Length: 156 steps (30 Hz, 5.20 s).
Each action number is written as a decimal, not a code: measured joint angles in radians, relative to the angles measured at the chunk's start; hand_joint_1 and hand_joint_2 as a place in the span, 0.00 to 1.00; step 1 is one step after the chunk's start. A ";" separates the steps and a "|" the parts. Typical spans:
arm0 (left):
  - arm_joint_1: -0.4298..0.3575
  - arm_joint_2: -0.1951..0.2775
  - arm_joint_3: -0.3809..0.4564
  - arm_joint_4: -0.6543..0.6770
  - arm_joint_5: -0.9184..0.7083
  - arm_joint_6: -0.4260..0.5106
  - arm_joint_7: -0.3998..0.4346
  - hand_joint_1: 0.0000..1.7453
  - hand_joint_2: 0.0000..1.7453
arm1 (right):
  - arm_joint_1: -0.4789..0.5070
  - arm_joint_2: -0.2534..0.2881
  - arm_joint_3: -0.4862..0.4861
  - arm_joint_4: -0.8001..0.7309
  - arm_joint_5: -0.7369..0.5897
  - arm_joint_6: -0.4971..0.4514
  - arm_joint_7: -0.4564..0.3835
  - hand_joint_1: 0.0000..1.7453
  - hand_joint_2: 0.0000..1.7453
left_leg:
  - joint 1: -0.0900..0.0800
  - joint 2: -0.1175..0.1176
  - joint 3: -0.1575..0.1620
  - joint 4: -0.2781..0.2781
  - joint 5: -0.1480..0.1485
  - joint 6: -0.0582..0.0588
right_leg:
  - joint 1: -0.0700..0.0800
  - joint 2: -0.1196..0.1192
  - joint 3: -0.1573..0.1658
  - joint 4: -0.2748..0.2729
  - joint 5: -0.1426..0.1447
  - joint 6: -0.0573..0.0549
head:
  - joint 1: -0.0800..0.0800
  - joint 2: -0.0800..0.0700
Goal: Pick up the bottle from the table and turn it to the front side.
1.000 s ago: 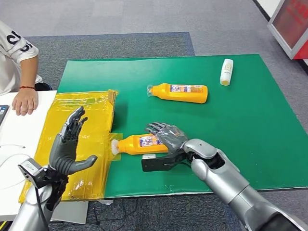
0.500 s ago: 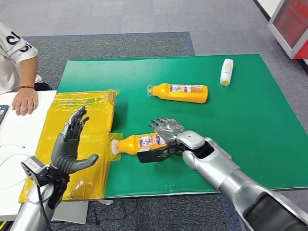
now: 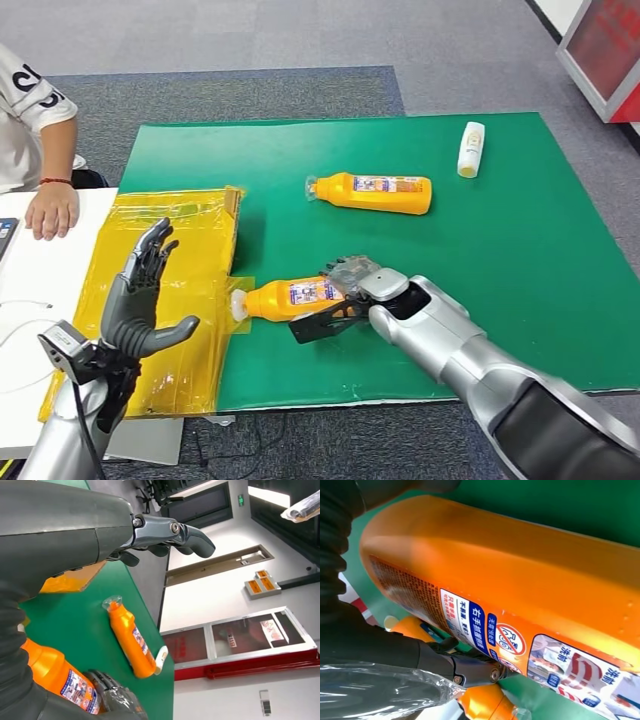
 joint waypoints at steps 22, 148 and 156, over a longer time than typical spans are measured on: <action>-0.026 -0.001 0.010 0.035 0.012 -0.005 -0.004 0.00 1.00 | -0.016 0.003 0.016 0.064 -0.169 -0.070 -0.070 1.00 1.00 | 0.000 0.000 0.001 0.000 0.000 0.000 | 0.000 0.000 0.000 0.000 0.000 0.000 | 0.000 0.000; -0.378 0.152 -0.274 0.388 0.304 -0.447 0.028 0.00 1.00 | 0.407 0.023 -0.370 -0.543 -0.707 -0.251 -0.299 1.00 1.00 | 0.000 -0.001 0.001 0.000 0.000 0.000 | 0.000 -0.001 0.001 0.000 -0.001 0.000 | 0.000 0.000; -0.392 0.133 -0.260 0.389 0.304 -0.451 -0.001 0.00 1.00 | 0.412 0.032 -0.364 -0.543 -0.732 -0.217 -0.299 1.00 1.00 | 0.000 -0.001 0.001 0.000 0.000 0.000 | 0.000 -0.001 0.001 0.000 -0.001 0.000 | 0.000 0.000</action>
